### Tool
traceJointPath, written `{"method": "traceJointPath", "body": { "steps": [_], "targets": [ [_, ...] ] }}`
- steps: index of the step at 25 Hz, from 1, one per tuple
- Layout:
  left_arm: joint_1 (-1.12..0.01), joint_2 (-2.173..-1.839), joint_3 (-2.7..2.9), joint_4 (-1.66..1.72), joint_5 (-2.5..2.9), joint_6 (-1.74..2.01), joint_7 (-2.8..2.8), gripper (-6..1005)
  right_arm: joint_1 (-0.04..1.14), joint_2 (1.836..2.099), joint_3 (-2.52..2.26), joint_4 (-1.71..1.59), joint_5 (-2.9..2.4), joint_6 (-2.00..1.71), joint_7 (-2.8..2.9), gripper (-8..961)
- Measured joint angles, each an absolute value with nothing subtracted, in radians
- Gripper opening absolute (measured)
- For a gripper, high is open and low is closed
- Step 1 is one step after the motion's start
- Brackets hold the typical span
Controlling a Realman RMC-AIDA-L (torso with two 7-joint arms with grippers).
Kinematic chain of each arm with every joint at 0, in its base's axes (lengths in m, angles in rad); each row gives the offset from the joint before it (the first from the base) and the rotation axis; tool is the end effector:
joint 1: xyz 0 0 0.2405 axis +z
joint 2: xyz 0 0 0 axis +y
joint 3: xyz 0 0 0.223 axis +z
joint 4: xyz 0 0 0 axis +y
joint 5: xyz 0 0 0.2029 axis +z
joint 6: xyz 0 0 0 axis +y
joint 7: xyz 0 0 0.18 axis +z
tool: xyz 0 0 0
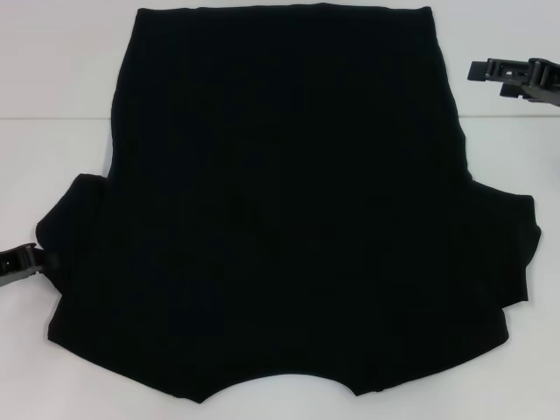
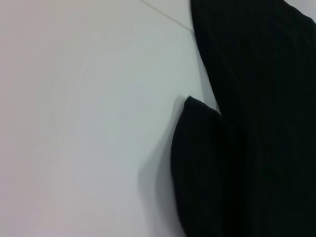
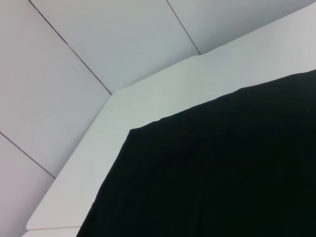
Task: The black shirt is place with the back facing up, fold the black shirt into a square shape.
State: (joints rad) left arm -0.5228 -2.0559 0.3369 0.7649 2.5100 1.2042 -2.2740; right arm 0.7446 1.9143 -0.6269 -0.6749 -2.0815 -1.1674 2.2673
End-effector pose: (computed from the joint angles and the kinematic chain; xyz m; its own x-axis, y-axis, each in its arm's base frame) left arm -0.3497 0.3429 0.0467 0.1042 0.7964 0.5957 0.9741 0.0392 -0.2229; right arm 0.2158 0.4439 0.0788 0.3260 -0.6581 -0.6787 -0.9365 -0.3231 -0.1365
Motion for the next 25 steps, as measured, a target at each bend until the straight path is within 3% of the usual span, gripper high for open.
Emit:
{"method": "traceJointPath", "body": {
  "steps": [10, 25],
  "targets": [
    [-0.516, -2.057, 0.328, 0.788, 2.491, 1.217, -2.269, 16, 0.744, 1.913, -0.617, -0.675, -2.082, -1.181, 2.267, 887],
    [-0.518, -2.035, 0.251, 0.837, 2.487, 1.184, -2.372, 21, 0.742, 1.913, -0.606, -0.675, -2.081, -1.197, 2.268, 887]
  ]
}}
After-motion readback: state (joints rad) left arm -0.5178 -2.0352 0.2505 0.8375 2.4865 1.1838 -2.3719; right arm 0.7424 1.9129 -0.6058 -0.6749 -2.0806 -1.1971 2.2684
